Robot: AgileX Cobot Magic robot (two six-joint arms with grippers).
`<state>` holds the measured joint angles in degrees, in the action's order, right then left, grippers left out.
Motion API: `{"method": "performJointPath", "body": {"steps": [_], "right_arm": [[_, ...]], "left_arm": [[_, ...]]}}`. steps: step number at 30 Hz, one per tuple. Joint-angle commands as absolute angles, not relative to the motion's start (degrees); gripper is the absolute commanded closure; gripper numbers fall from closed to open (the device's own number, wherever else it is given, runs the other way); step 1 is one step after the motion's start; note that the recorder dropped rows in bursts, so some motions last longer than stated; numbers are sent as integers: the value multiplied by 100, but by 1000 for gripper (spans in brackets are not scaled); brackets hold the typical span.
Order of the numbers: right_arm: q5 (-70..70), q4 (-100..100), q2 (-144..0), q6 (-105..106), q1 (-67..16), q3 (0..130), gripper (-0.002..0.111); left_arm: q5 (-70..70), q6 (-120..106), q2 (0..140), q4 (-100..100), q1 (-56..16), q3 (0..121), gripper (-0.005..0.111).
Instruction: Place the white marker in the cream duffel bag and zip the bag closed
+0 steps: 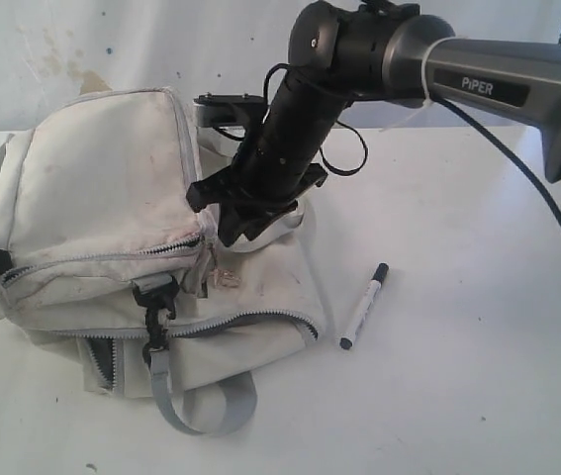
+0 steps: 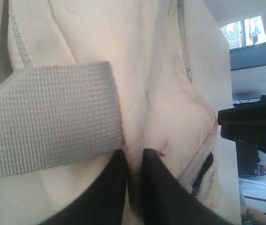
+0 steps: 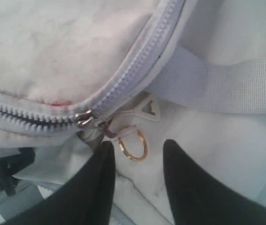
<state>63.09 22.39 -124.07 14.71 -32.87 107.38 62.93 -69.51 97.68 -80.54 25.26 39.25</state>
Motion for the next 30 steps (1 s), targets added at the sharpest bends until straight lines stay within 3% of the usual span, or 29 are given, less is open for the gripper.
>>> {"method": "performJointPath", "body": {"steps": [1,3,4,22,30], "right_arm": [[6458,2228,-12345,1522,-3251,10734,68],[6617,2228,-12345,1471,-3251,10734,68],[6745,2228,-12345,1433,-3251,10734,68],[6996,2302,-12183,-182,-2805,10734,67],[6996,2339,-12183,1193,-2804,10734,67]], "left_arm": [[6252,-7068,9727,-8184,2570,3947,64],[6275,-7231,9727,-8201,2570,3947,42],[6275,-7231,9714,-8201,2570,3947,37],[5800,-7701,7914,-7097,2559,4256,39],[5809,-8631,7471,-6947,2142,4256,39]]}}
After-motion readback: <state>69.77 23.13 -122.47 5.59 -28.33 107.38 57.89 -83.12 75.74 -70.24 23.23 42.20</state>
